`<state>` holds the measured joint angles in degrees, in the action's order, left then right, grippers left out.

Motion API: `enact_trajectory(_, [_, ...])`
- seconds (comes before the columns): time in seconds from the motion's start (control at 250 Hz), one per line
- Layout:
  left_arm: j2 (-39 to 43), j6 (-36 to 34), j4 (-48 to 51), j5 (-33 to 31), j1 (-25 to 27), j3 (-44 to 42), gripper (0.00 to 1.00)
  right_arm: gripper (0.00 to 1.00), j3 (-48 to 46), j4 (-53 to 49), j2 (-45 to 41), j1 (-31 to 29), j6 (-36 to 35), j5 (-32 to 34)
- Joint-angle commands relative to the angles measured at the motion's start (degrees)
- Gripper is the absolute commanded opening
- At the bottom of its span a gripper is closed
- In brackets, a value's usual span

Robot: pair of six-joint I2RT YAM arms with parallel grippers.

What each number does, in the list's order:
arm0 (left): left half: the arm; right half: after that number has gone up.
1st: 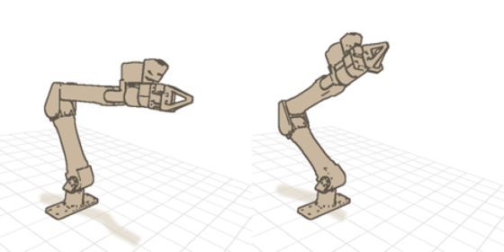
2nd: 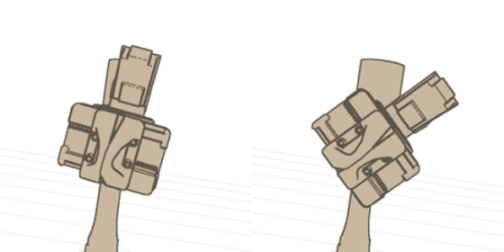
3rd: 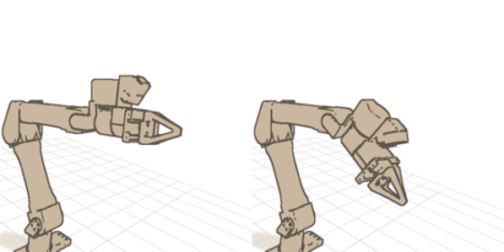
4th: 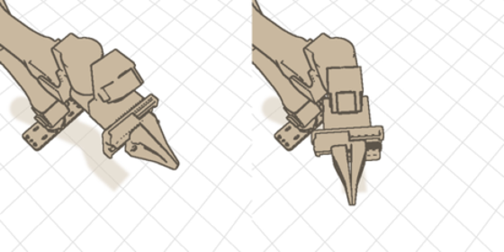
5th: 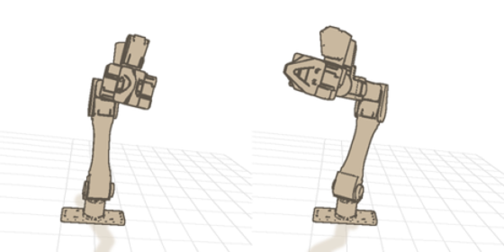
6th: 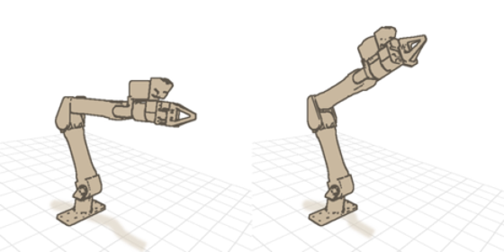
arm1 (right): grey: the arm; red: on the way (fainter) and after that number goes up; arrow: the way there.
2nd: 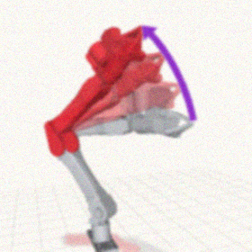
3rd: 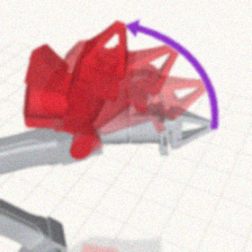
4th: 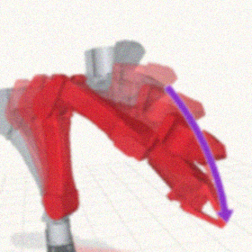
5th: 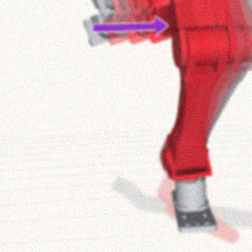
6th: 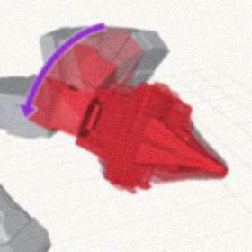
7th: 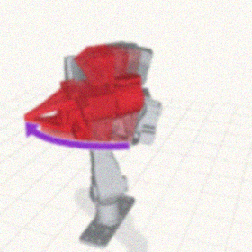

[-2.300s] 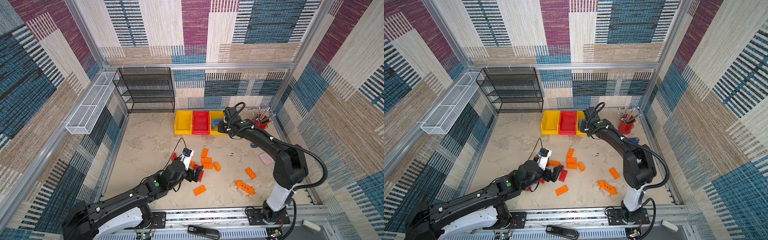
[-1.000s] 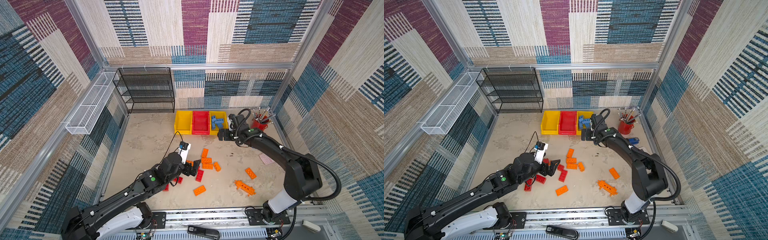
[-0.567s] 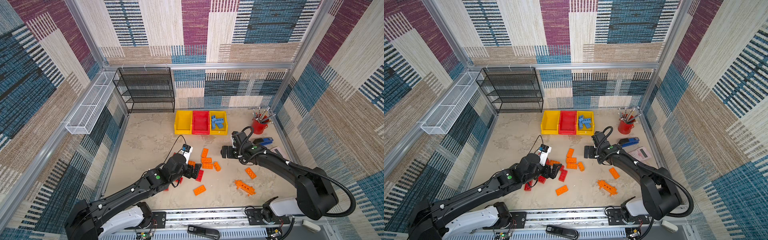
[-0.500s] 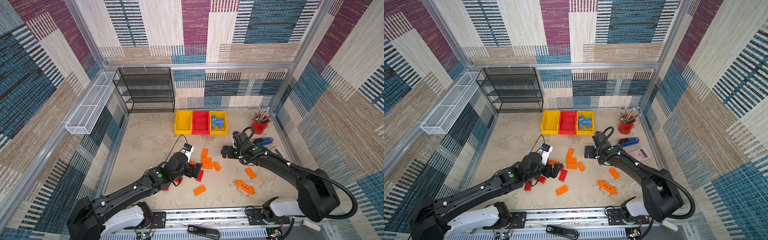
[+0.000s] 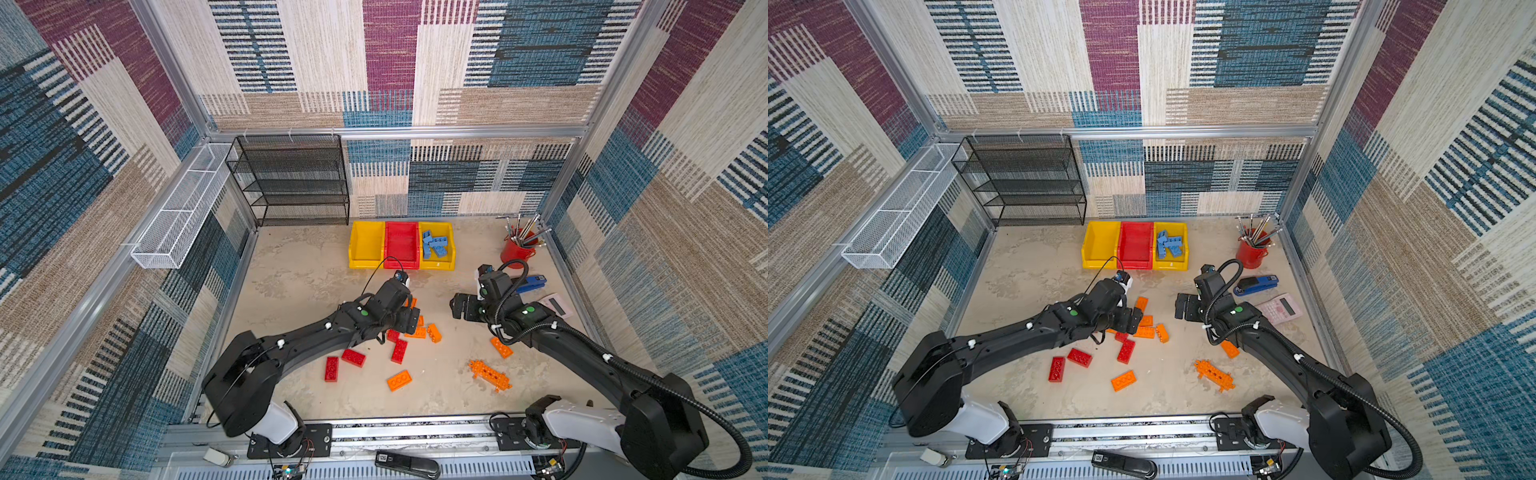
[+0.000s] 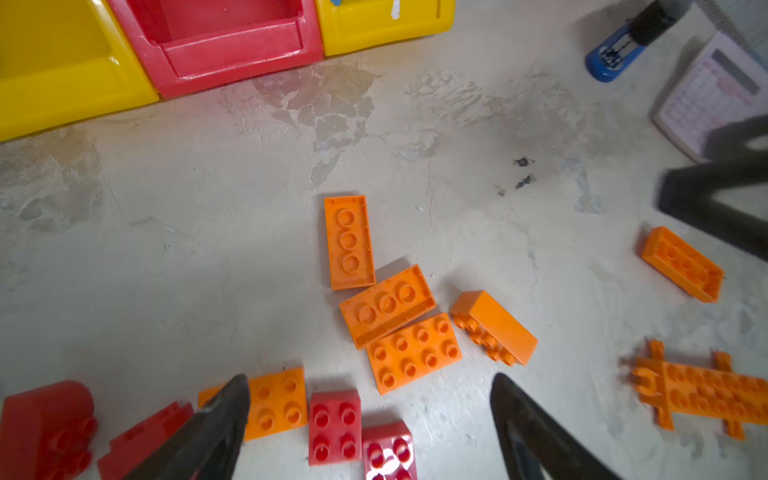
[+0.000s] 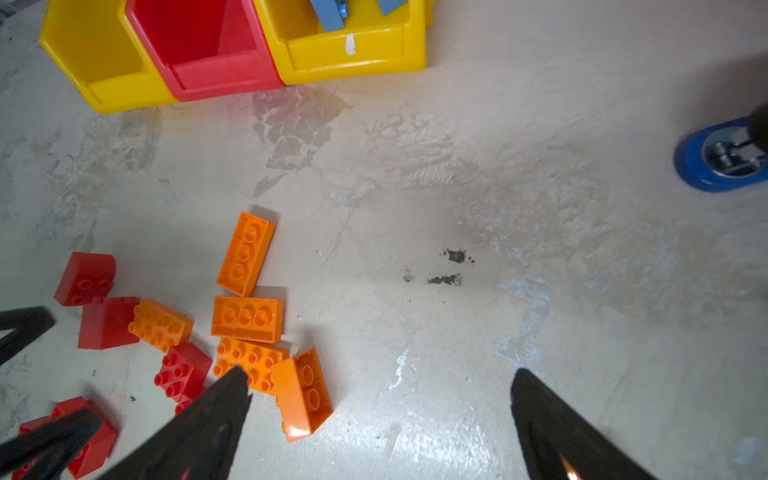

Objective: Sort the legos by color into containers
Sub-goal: 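Grasp an orange brick with the left gripper while the right gripper withdraws, then carry the orange brick with the left gripper into the red bin and release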

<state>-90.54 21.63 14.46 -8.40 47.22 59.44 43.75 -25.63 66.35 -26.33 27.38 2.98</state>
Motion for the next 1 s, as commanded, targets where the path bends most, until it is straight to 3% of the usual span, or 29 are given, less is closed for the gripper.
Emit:
enact_trajectory(0.0, [-5.74, -1.01, 4.52, 2.51, -1.32, 4.71, 0.84, 0.99, -0.16, -1.38, -2.88, -0.04, 1.11, 1.24])
enact_trajectory(0.144, [-12.74, -1.66, 6.93, 4.16, -2.27, 10.55, 0.74, 0.99, 0.44, -2.58, -5.34, 0.0, 0.39, 2.11])
enact_trajectory(0.436, [-20.26, -2.2, 8.68, 4.76, -2.81, 16.7, 0.71, 0.99, 0.5, -1.55, -5.28, 0.21, -0.83, 1.63])
enact_trajectory(0.656, [-24.18, -2.29, 8.81, 5.42, -3.63, 19.12, 0.63, 0.99, 0.85, -1.35, -5.27, 0.45, -1.2, 1.32])
enact_trajectory(0.996, [-28.58, -3.43, 10.33, 5.33, -4.77, 22.66, 0.38, 0.99, 1.73, -2.12, -5.26, 1.21, -1.84, 2.07])
